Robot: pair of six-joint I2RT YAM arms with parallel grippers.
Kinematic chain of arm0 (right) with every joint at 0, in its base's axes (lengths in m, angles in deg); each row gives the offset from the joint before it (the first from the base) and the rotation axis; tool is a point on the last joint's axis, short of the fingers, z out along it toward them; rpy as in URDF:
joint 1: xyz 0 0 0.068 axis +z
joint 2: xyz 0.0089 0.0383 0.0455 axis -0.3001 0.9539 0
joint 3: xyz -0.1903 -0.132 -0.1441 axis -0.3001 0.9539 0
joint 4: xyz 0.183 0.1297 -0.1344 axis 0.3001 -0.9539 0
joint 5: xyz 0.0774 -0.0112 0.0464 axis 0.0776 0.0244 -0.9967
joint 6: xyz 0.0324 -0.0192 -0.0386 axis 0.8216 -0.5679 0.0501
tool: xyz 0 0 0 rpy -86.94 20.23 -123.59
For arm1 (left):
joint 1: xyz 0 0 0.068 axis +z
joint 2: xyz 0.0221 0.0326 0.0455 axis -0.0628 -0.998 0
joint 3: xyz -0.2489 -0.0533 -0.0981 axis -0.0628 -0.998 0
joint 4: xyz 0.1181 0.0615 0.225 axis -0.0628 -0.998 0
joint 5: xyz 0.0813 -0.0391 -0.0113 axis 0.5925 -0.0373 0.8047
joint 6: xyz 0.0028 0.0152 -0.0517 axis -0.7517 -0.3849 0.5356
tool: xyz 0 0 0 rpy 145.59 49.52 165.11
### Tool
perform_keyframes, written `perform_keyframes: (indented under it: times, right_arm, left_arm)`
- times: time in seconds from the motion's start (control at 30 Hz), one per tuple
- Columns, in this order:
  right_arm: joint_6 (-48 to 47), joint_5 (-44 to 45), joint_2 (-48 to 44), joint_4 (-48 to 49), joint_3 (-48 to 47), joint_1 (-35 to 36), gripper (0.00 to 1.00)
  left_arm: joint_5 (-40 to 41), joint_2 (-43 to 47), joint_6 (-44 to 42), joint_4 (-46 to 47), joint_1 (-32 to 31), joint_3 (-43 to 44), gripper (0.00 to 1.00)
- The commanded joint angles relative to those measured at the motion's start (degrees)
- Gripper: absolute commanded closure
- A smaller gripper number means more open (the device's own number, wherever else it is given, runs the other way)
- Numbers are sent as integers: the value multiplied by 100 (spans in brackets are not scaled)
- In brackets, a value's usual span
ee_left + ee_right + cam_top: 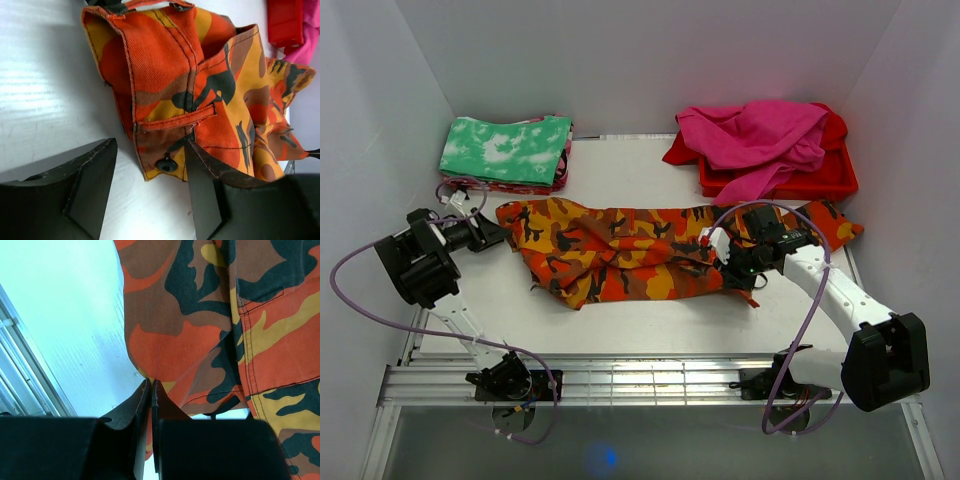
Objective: Fold and stack the trousers
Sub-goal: Flatten the trousers out
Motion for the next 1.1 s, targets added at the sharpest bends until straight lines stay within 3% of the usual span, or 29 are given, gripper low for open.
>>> perform_keyframes:
  times: [0.0, 0.07, 0.1, 0.17, 0.2, 0.3, 0.43, 0.63, 0.83, 0.93, 1.07]
  right_arm:
    - [-79, -60, -8, -306, -264, -8, 92]
    - [-88, -42, 18, -332, -317, -8, 92]
    - [-88, -16, 36, -341, -335, -8, 92]
    - [-97, 89, 62, -394, -440, -8, 92]
    - [-105, 151, 54, -420, -467, -8, 92]
    - [-237, 308, -43, -604, -511, -51, 92]
    - [-728, 625, -297, -877, -353, -262, 92]
    - [-1634, 995, -658, -1439, -203, -1175, 92]
    - [-2424, 1126, -632, -1948, -361, -1958, 92]
    - [-3259, 1250, -527, -2159, -466, -3088, 92]
    - [-3867, 1373, 156, -2581, -809, -3785, 92]
  left_arm:
    - [-556, -174, 744, 876, -101, -103, 33]
    - [-723, -236, 1190, 1226, -145, -200, 39]
    - [-933, -245, 1315, 1298, -154, -218, 52]
    - [-1049, -219, 1544, 1334, -163, -192, 63]
    - [-1040, -158, 1571, 1334, -163, -192, 76]
    - [-525, 237, 1326, 887, -110, 9, 100]
    - [301, 782, 984, 166, 144, 519, 100]
    - [1473, 1397, 44, -792, 268, 1424, 100]
    - [2158, 1294, -414, -1538, 268, 2250, 100]
    - [2448, 1223, -835, -1900, 233, 2699, 100]
    - [3002, 1048, -1389, -2295, -39, 2981, 100]
